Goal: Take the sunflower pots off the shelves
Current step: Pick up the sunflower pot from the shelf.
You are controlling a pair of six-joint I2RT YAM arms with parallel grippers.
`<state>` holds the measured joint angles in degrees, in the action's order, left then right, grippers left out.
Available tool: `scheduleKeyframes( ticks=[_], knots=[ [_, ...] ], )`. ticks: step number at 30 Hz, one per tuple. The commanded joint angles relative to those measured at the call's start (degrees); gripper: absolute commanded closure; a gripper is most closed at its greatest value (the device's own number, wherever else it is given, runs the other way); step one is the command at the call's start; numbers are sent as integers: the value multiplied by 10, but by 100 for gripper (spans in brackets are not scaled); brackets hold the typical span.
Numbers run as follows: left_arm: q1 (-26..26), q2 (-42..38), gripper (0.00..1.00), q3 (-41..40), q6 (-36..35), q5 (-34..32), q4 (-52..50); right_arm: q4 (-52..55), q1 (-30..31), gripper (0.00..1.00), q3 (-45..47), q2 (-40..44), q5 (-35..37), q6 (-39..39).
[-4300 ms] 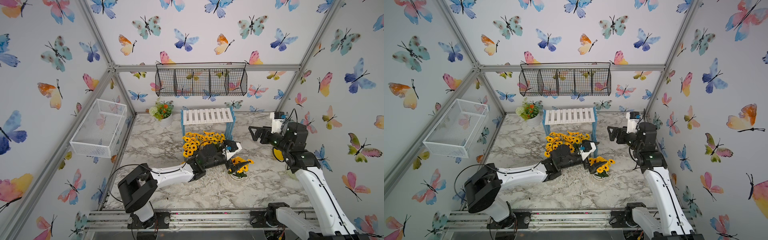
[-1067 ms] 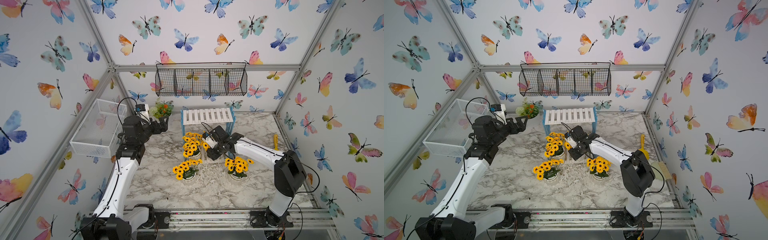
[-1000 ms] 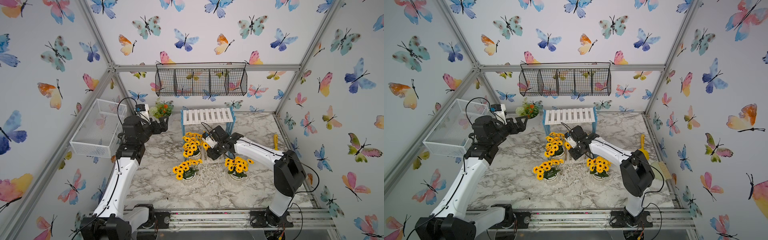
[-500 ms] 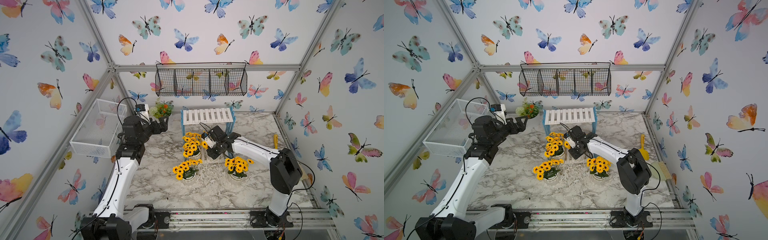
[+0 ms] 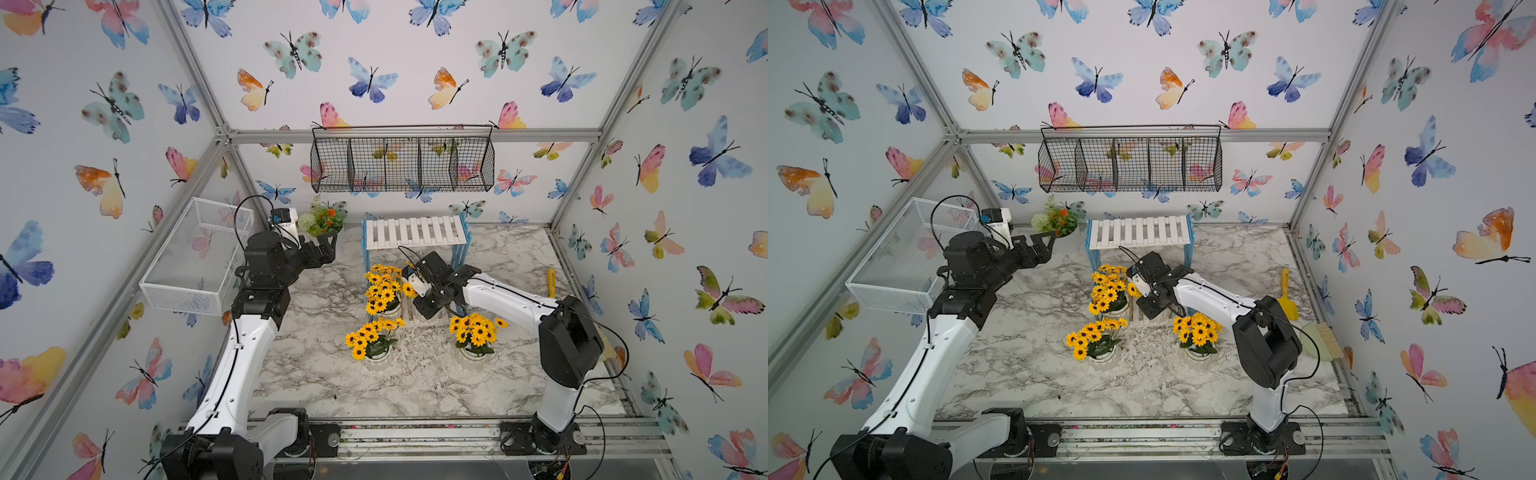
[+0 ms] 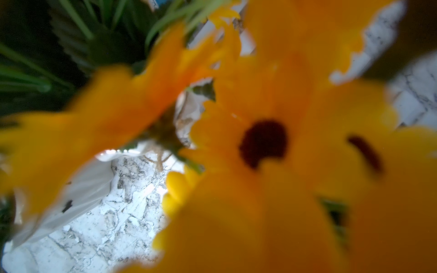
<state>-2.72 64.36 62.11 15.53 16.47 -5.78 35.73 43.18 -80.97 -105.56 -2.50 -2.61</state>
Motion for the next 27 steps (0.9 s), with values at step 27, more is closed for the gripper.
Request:
scheduleKeyframes(
  ticks=[27],
  knots=[
    [4, -10, 2, -7, 4, 11, 19, 72, 48, 98, -27, 58, 51, 24]
  ],
)
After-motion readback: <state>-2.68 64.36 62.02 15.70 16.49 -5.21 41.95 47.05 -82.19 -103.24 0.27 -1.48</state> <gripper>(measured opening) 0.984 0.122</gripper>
